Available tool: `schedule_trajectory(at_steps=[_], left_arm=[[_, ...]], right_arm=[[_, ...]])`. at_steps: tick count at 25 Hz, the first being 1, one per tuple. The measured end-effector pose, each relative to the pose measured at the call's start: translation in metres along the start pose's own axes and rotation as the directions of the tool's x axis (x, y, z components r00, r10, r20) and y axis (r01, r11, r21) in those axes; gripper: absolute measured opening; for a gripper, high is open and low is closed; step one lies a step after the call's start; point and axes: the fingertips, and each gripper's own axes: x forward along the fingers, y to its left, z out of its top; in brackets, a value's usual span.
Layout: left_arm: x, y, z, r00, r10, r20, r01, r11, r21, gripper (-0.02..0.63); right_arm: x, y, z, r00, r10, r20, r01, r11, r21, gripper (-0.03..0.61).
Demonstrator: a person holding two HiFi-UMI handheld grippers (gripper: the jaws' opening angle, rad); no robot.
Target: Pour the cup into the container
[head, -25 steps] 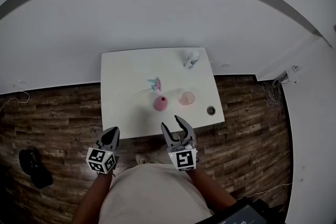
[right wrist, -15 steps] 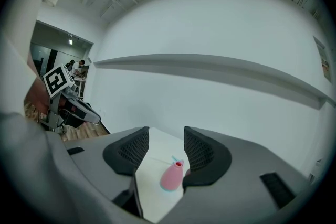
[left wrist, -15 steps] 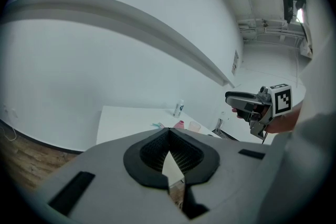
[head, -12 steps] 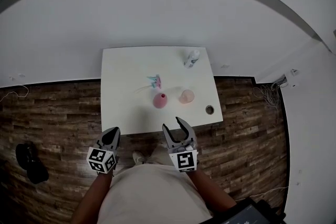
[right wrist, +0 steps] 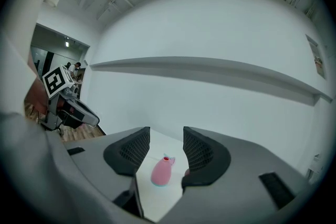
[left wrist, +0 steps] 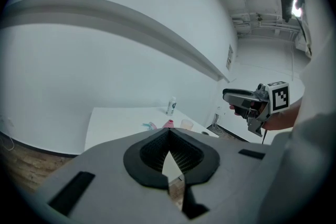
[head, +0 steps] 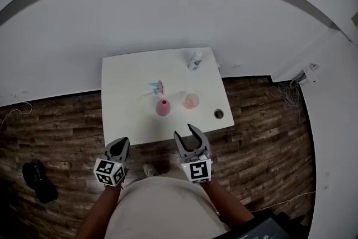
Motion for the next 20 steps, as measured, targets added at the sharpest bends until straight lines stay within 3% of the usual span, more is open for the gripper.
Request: schedule_trajectory(at_steps=[15,20], left_arm=[[0.035,-0.118,-0.004,0.997,-0.056,-0.057,0.058,0.997,0.045,0.011],[0.031,-0.149,-0.011,0.996,-0.054,-0.064,0.058,0.996,0.063,0.011]], right_arm=[[-0.094,-0.087,-0.031,0.997,-0.07,-0.024,0.071,0.997,0.042,0.196],[-0.13,-0.097,-0.042,0.996,-0.086,-0.024,0.088,0.991,0.096,0.193]])
